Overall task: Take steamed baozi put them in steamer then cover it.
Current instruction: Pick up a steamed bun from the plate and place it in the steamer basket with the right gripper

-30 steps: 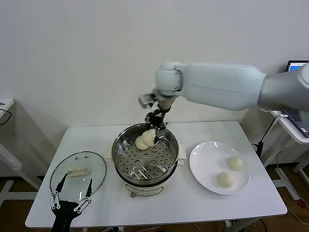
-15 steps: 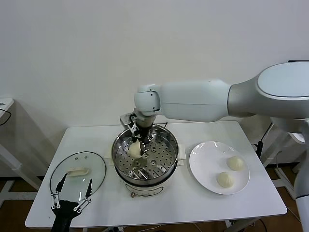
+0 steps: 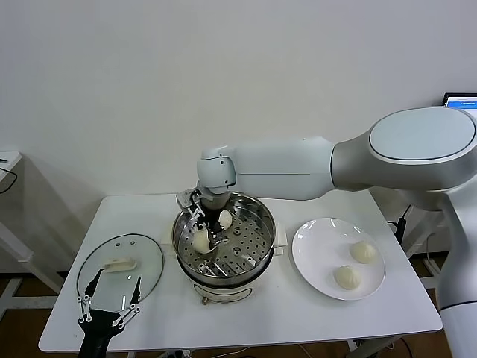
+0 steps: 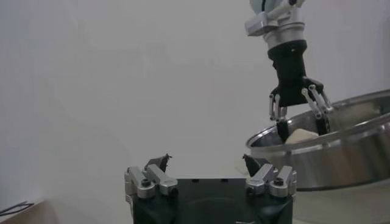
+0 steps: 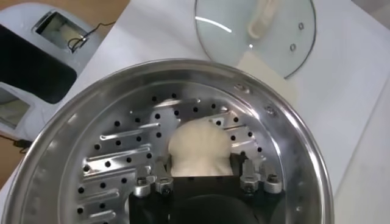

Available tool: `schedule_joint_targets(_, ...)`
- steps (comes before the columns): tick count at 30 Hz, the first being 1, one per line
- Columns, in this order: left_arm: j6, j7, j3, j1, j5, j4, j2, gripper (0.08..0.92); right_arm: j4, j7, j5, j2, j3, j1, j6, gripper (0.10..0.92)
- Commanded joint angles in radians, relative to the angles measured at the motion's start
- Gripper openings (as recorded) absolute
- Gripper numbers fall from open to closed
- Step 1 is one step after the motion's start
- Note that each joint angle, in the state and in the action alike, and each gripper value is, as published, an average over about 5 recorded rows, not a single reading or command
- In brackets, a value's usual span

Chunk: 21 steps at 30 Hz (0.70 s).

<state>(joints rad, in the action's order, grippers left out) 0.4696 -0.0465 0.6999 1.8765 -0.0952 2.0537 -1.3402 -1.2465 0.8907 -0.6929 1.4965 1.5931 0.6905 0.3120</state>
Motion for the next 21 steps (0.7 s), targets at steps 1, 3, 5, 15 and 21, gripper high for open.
schedule_joint_targets(1,0.001,-0.001,0.001,-0.001,0.000,-0.004,-0.001,0.823,0.006,-0.015,-0.002,0.013,0.001,-0.019,0.003,0.645)
schedule_joint_targets(3,0.002,-0.001,0.001,-0.001,0.000,-0.005,-0.001,0.823,0.008,-0.016,-0.002,0.014,-0.001,-0.023,0.003,0.646)
schedule_joint_targets(5,0.003,-0.001,0.004,-0.001,0.000,-0.006,-0.002,0.823,0.009,-0.018,-0.002,0.014,-0.002,-0.029,0.002,0.652)
schedule_joint_targets(15,0.008,-0.002,0.013,0.001,0.000,-0.009,-0.003,0.823,-0.030,-0.012,0.007,-0.039,-0.023,-0.015,0.003,0.803)
schedule_joint_targets(21,0.006,-0.004,0.008,0.002,-0.001,-0.006,-0.001,0.823,-0.150,0.047,0.092,-0.204,-0.117,0.029,-0.033,0.822)
